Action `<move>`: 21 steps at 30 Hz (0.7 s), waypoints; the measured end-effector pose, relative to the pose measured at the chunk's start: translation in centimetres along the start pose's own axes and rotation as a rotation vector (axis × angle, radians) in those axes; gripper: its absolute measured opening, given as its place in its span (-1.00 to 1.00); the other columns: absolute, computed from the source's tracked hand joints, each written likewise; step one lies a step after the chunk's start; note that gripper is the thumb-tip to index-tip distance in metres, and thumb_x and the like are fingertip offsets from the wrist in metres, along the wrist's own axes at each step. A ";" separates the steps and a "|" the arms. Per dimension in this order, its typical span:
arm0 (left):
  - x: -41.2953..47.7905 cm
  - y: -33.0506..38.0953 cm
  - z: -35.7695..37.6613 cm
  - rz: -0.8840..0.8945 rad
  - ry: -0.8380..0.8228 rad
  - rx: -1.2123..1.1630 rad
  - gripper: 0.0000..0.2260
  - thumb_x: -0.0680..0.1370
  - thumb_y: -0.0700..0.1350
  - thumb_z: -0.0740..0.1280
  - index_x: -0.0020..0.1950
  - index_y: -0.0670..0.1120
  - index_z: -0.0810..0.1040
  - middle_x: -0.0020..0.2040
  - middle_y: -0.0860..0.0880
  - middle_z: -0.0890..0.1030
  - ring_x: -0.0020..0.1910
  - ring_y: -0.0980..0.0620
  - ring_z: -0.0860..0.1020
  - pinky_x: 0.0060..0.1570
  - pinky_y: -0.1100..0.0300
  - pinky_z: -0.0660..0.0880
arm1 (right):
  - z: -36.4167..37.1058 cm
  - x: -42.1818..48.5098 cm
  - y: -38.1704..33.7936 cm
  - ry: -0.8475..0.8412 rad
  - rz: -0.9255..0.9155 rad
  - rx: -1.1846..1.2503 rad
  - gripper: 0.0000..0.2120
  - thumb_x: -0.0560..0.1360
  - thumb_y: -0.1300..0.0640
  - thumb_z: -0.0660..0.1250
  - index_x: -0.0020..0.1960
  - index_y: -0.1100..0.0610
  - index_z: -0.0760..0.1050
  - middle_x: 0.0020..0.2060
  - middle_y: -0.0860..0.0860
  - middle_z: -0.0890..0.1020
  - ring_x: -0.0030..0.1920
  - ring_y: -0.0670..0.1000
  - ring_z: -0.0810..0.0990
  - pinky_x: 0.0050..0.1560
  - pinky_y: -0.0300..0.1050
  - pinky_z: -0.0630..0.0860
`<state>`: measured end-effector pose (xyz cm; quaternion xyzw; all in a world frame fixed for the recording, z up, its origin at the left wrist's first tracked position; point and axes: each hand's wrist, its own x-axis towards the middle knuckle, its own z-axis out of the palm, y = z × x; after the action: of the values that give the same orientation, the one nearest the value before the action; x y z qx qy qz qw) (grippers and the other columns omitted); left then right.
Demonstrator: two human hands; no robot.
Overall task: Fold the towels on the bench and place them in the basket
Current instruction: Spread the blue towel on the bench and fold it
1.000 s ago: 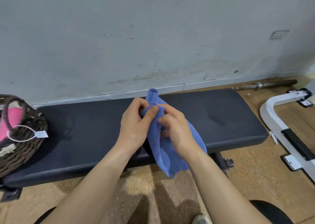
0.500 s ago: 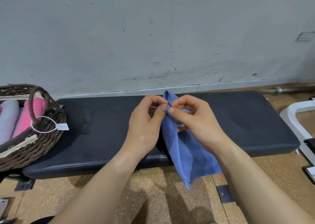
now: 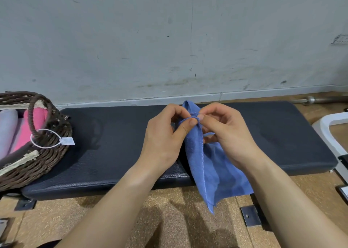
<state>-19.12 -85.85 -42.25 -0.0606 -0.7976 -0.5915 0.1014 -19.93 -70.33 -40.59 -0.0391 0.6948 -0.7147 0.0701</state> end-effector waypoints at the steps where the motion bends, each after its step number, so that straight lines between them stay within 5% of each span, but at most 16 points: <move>1: 0.0 0.0 0.1 -0.004 0.007 -0.013 -0.90 0.53 -0.11 0.44 -0.14 0.00 0.55 -0.22 0.12 0.61 -0.39 0.00 0.47 -0.34 0.21 0.43 | -0.1 0.0 0.0 -0.003 -0.008 0.001 -0.82 0.56 0.31 0.35 -0.19 0.13 0.58 -0.27 0.10 0.64 -0.28 0.03 0.60 -0.32 -0.12 0.54; 5: -0.1 0.1 0.3 -0.020 0.007 -0.037 -0.91 0.53 -0.11 0.45 -0.12 -0.01 0.55 -0.20 0.07 0.63 -0.24 -0.14 0.56 -0.20 0.07 0.50 | -0.9 0.1 -0.1 -0.018 -0.054 -0.060 -0.82 0.53 0.32 0.38 -0.22 0.14 0.59 -0.29 0.09 0.62 -0.28 0.03 0.61 -0.31 -0.16 0.57; 9: 0.0 -0.1 0.4 -0.030 0.005 -0.034 -0.90 0.51 -0.09 0.47 -0.15 0.03 0.57 -0.21 0.13 0.64 -0.29 0.06 0.55 -0.25 0.22 0.48 | -1.8 0.0 -0.1 -0.062 -0.083 -0.139 -0.95 0.52 0.29 0.43 -0.12 0.23 0.59 -0.24 0.10 0.63 -0.24 0.10 0.63 -0.19 -0.03 0.62; 12: 0.1 0.1 0.5 -0.022 -0.007 -0.018 -0.90 0.48 -0.08 0.50 -0.16 0.02 0.60 -0.24 0.19 0.63 -0.32 0.22 0.50 -0.27 0.41 0.36 | -2.3 -0.1 0.0 -0.120 -0.106 -0.184 -0.86 0.44 0.26 0.52 -0.08 0.22 0.57 -0.20 0.08 0.65 -0.25 0.11 0.62 -0.11 0.06 0.62; 15: 0.1 0.3 0.5 -0.013 -0.009 -0.002 -0.90 0.47 -0.06 0.51 -0.19 0.05 0.60 -0.25 0.21 0.63 -0.31 0.24 0.50 -0.26 0.43 0.34 | -2.7 -0.3 -0.2 -0.131 -0.126 -0.134 -0.85 0.41 0.21 0.53 -0.11 0.20 0.58 -0.16 0.26 0.66 -0.20 0.25 0.65 -0.06 0.12 0.63; 21: -0.2 0.4 0.0 0.095 -0.125 0.109 -0.82 0.49 0.10 0.44 -0.20 0.03 0.56 -0.23 0.08 0.62 -0.23 0.10 0.54 -0.26 0.28 0.40 | -3.5 -0.6 -0.9 -0.140 -0.130 -0.003 -0.94 0.48 0.24 0.41 -0.12 0.18 0.52 -0.16 0.15 0.64 -0.14 0.09 0.61 -0.17 -0.12 0.58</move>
<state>-18.84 -85.69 -41.92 -0.1295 -0.8297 -0.5366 0.0827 -19.97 -66.75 -39.74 -0.1340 0.6854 -0.7121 0.0718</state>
